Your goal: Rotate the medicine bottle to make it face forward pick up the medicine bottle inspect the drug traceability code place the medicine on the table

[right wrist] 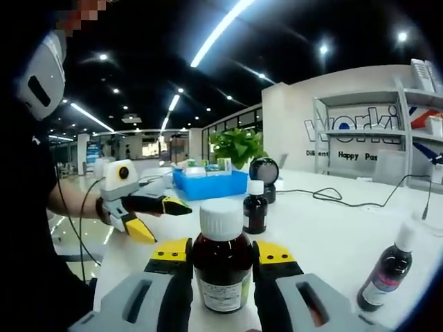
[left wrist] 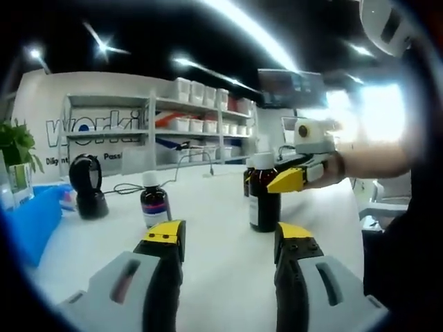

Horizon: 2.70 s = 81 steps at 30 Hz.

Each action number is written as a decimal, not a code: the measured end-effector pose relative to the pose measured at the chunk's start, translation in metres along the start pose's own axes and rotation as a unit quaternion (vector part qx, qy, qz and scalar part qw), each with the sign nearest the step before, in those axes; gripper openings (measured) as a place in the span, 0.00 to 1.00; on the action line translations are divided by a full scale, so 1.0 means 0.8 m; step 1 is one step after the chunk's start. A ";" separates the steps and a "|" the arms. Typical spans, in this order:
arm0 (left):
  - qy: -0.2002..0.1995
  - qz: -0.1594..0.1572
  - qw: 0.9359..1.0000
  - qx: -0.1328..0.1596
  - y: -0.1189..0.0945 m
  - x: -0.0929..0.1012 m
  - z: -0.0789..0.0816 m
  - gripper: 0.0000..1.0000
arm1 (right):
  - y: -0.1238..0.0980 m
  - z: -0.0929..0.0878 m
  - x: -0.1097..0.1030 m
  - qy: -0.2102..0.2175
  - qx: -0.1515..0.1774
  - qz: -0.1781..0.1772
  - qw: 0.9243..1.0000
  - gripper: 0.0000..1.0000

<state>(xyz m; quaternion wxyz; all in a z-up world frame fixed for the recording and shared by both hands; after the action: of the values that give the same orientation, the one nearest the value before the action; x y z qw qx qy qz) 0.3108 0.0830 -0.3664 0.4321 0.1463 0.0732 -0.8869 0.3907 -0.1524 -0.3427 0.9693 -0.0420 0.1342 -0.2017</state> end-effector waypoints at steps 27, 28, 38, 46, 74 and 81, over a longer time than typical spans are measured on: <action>-0.013 0.015 1.000 0.005 -0.005 0.000 0.001 0.39 | 0.001 -0.010 -0.033 0.020 0.042 -0.155 0.987 0.29; -0.015 0.013 1.000 0.006 -0.005 0.000 0.001 0.38 | 0.001 -0.010 -0.033 0.019 0.042 -0.156 0.987 0.29; -0.012 0.021 1.000 0.003 -0.004 -0.002 0.000 0.39 | -0.012 0.003 -0.028 0.056 0.064 -0.096 0.992 0.42; -0.027 0.028 0.999 -0.007 -0.002 -0.006 -0.002 0.39 | -0.040 0.028 -0.009 0.021 0.036 -0.021 0.999 0.40; -0.007 -0.023 0.999 -0.033 0.006 0.009 -0.006 0.38 | 0.014 0.020 0.035 -0.045 -0.085 0.185 0.978 0.29; -0.009 -0.008 1.000 -0.025 0.005 0.006 -0.006 0.38 | 0.009 0.015 0.027 -0.037 -0.068 0.140 0.987 0.29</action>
<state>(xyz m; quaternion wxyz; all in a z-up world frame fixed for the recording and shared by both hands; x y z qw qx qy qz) 0.3118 0.0780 -0.3724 0.4293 0.1266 0.0920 -0.8895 0.4159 -0.1540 -0.3375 0.9872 -0.0961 0.1160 -0.0525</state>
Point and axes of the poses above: the point that each gripper's makers call its tool centre point, and the gripper's own axes: y roughly forward along the fingers, x roughly to its right, z roughly out of its top, the point moved 10 cm from there along -y, roughly backward along the fingers, and after that the axes turned 15 degrees about y, right-handed, at the moved point
